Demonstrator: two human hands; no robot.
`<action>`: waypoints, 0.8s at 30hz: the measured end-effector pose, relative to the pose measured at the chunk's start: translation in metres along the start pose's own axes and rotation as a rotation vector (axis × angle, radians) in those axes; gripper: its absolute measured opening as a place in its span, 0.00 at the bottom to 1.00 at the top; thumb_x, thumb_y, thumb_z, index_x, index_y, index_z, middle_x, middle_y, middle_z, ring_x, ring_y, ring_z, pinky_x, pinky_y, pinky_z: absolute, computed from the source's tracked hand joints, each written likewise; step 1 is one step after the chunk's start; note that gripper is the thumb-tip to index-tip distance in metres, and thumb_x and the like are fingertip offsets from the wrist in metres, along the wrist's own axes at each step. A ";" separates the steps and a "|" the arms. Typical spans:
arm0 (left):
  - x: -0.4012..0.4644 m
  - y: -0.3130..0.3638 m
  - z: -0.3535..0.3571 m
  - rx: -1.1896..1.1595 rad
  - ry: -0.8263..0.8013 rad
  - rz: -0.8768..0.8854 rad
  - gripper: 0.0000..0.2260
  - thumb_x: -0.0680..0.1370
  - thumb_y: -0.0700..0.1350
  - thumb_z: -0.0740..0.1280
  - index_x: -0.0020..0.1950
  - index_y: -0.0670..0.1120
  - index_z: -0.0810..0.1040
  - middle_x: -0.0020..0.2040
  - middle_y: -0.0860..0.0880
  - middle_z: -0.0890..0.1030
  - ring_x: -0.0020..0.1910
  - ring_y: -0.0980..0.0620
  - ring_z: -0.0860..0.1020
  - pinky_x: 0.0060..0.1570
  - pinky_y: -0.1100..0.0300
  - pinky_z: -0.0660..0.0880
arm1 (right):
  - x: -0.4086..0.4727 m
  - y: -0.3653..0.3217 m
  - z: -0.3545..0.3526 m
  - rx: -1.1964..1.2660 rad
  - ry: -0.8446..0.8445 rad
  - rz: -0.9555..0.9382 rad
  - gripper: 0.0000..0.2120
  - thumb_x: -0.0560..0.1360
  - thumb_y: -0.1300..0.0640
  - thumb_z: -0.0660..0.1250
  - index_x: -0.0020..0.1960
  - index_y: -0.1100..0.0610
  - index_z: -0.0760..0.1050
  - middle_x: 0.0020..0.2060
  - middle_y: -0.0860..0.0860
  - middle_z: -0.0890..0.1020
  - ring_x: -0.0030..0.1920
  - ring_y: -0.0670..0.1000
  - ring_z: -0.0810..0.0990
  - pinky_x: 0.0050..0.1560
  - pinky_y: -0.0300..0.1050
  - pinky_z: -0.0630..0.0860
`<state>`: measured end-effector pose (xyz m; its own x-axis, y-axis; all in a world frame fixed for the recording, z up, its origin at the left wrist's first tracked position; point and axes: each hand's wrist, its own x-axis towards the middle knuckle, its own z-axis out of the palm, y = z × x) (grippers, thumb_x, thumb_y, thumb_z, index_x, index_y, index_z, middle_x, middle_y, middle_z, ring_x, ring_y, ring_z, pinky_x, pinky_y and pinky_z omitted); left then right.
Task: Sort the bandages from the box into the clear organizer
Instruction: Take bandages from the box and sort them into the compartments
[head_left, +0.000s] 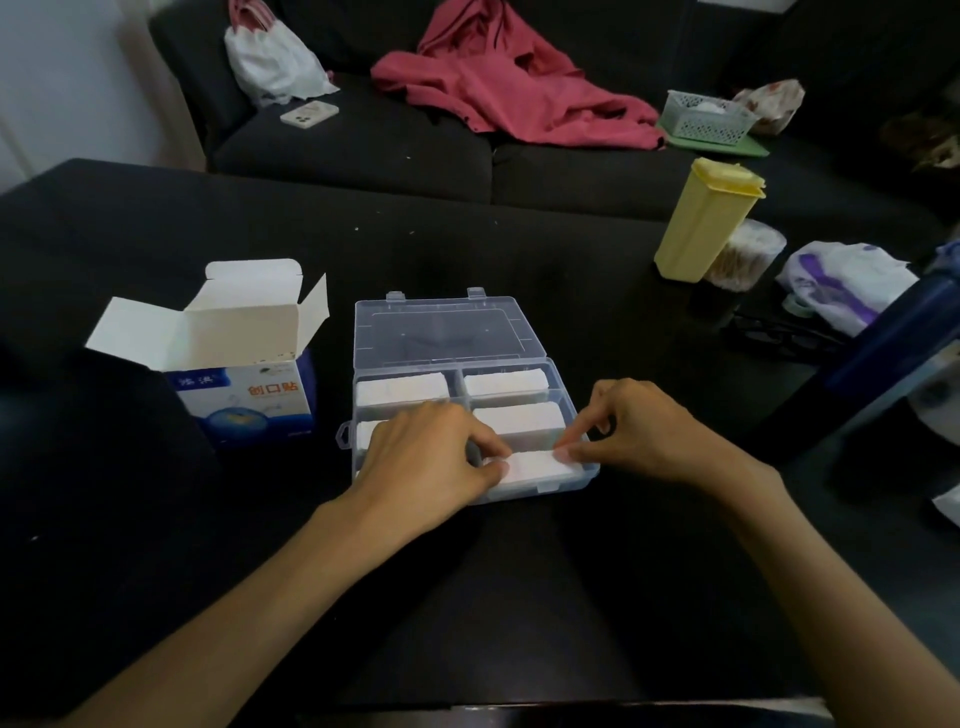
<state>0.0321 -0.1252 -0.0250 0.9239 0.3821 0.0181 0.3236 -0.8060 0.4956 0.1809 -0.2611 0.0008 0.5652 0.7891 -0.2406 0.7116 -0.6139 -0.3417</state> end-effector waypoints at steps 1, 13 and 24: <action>0.000 0.000 0.000 -0.006 0.003 -0.004 0.10 0.74 0.54 0.69 0.55 0.59 0.81 0.48 0.58 0.83 0.44 0.60 0.78 0.45 0.64 0.77 | 0.000 0.000 -0.001 0.004 -0.001 -0.003 0.08 0.71 0.49 0.71 0.49 0.48 0.82 0.43 0.48 0.73 0.46 0.48 0.72 0.46 0.41 0.72; 0.000 0.002 -0.001 -0.019 0.025 0.002 0.09 0.75 0.55 0.68 0.54 0.59 0.82 0.49 0.58 0.82 0.44 0.60 0.78 0.44 0.65 0.75 | -0.008 -0.006 -0.009 -0.134 0.069 0.102 0.12 0.73 0.46 0.67 0.49 0.52 0.81 0.37 0.42 0.74 0.38 0.43 0.74 0.38 0.34 0.71; 0.002 0.002 -0.006 -0.112 0.108 -0.011 0.08 0.73 0.54 0.70 0.52 0.59 0.82 0.47 0.60 0.82 0.41 0.62 0.75 0.42 0.66 0.74 | -0.011 -0.010 -0.019 0.041 0.175 0.048 0.06 0.71 0.48 0.70 0.44 0.50 0.79 0.33 0.45 0.75 0.33 0.43 0.73 0.34 0.36 0.67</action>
<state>0.0331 -0.1237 -0.0190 0.8911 0.4421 0.1024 0.3035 -0.7484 0.5897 0.1753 -0.2640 0.0237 0.6645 0.7410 -0.0966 0.6668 -0.6463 -0.3709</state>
